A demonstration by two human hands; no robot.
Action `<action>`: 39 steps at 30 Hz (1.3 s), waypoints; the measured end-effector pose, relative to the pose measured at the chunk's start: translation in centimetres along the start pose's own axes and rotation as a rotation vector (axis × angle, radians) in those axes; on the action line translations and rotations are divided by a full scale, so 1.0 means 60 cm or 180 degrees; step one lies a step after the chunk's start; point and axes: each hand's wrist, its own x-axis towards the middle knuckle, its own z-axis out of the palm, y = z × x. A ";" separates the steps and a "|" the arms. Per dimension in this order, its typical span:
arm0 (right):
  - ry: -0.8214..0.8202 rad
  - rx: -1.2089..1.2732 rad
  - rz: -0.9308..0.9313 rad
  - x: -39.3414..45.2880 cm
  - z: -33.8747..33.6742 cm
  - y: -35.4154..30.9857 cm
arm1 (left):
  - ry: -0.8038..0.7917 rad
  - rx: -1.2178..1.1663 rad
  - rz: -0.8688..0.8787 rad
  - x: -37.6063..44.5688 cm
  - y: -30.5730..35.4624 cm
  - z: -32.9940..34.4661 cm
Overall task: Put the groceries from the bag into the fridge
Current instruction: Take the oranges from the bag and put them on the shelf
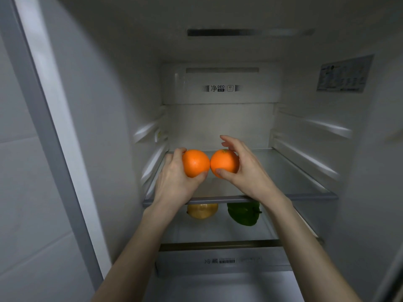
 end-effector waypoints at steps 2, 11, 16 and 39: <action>-0.0008 -0.0016 -0.0023 0.000 0.000 0.000 | -0.0001 -0.0020 -0.0008 -0.001 0.000 0.000; 0.0049 -0.0140 -0.0086 -0.001 0.002 -0.001 | 0.0049 -0.0076 0.0049 -0.002 0.001 -0.002; 0.0116 -0.0196 -0.0061 -0.004 0.001 -0.006 | 0.0108 -0.0044 0.0114 -0.004 0.001 -0.004; 0.0407 -0.1488 -0.0048 -0.139 -0.032 -0.041 | 0.0430 0.1109 0.0622 -0.163 0.045 -0.034</action>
